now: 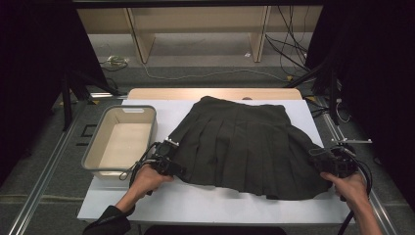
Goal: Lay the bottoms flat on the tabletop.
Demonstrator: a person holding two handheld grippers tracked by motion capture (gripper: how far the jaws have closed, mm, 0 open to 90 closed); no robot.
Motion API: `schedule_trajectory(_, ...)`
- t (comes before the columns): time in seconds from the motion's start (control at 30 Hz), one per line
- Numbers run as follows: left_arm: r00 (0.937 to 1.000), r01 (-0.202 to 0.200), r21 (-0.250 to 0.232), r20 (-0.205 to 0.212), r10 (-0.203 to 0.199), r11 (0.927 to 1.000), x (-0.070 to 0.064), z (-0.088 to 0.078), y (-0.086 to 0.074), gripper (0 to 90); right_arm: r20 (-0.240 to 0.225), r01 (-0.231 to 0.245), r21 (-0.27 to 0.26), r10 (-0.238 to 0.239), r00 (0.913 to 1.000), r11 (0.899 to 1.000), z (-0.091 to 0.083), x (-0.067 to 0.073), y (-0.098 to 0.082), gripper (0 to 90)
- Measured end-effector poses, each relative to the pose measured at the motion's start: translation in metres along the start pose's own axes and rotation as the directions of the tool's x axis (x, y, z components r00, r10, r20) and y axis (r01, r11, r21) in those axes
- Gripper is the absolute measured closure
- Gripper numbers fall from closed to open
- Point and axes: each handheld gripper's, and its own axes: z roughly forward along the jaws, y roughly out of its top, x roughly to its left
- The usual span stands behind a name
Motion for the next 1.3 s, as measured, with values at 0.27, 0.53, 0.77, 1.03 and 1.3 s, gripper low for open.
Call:
schedule_trajectory(0.27, 0.9993, -0.034, -0.003, -0.016, 0.034, 0.9994, -0.002, -0.002, -0.003, 84.6, 0.016, -0.004, 0.015, 0.004, 0.9999, 1.0, 0.011, -0.006, 0.006, 29.3)
schedule_trajectory(0.53, 0.9891, -0.061, 0.015, 0.135, 0.059, 0.998, -0.025, -0.005, -0.011, 86.8, 0.044, 0.02, 0.058, -0.022, 0.9988, 0.998, 0.023, -0.01, 0.007, 29.2)
schedule_trajectory(0.77, 0.9875, -0.069, 0.007, 0.143, 0.067, 0.9976, -0.027, -0.006, -0.013, 86.1, 0.043, 0.048, 0.123, -0.054, 0.9976, 0.991, 0.033, -0.006, 0.004, 37.0)
schedule_trajectory(1.03, 0.9857, -0.088, 0.0, 0.144, 0.087, 0.9961, -0.026, -0.009, -0.015, 86.2, 0.021, 0.06, 0.153, -0.064, 0.9978, 0.986, 0.026, 0.001, -0.001, 74.4)
schedule_trajectory(1.3, 0.9779, -0.102, 0.002, 0.184, 0.1, 0.9948, -0.03, -0.015, -0.024, 86.7, -0.065, 0.103, 0.249, -0.089, 0.9939, 0.963, 0.012, 0.026, -0.018, 84.9)
